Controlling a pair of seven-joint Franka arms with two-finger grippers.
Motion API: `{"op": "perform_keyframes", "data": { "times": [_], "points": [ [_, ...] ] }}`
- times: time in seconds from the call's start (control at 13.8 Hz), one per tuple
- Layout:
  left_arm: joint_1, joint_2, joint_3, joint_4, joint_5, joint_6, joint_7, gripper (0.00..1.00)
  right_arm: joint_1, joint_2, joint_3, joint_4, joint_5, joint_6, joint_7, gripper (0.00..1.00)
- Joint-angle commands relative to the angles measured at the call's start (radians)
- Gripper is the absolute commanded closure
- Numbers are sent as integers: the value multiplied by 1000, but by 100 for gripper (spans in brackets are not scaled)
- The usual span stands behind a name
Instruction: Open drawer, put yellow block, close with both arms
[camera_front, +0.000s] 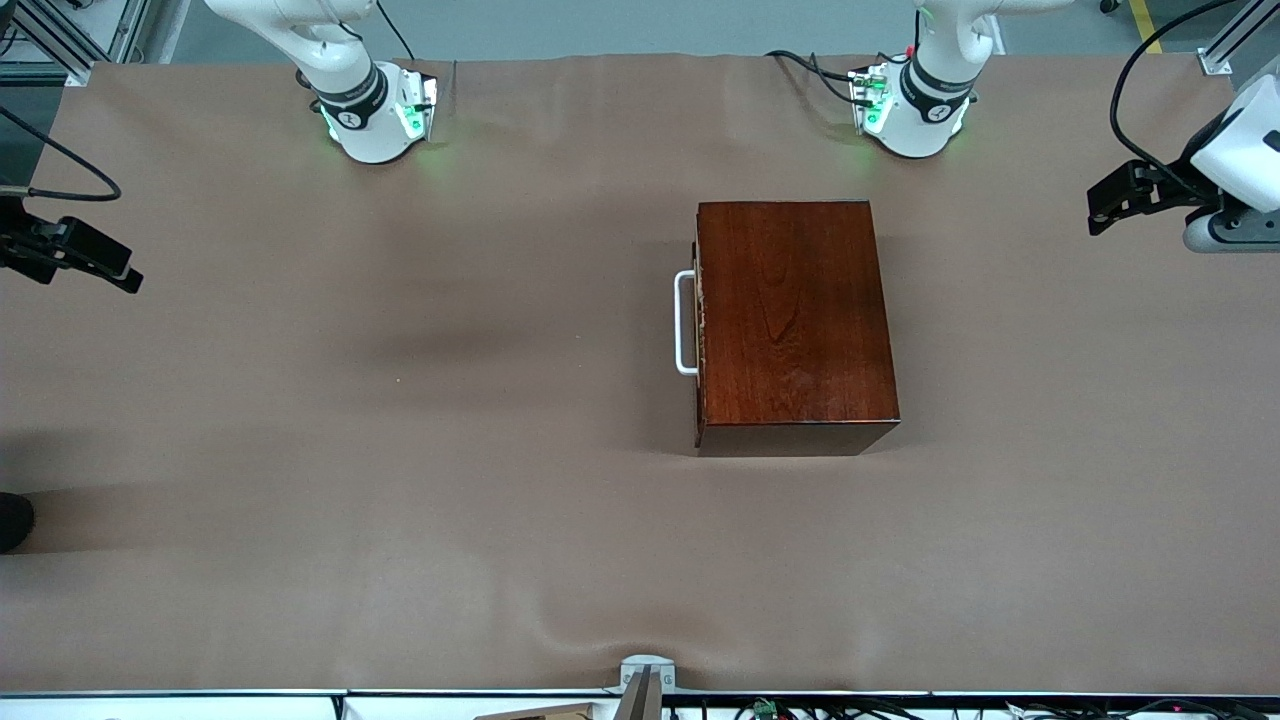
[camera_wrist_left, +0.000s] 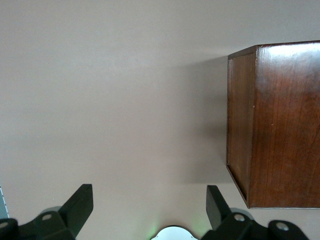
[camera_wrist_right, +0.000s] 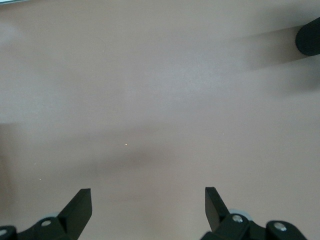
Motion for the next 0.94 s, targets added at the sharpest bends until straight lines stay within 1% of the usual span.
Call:
{"op": "perform_keyframes", "data": {
  "times": [0.0,0.14,0.36,0.87],
  "points": [
    [7,15,-5,32,7,-10,0,0,10,-14,-3,-6,-9,-3,7,0],
    [25,19,-10,30,6,-12,3,0,10,-14,-3,-6,-10,-2,7,0],
    [25,26,-12,32,-20,-12,0,0,10,-14,-3,-6,-10,0,7,0],
    [25,17,-13,30,-21,-18,10,0,19,-14,-3,-6,-19,1,-5,0]
  ]
}}
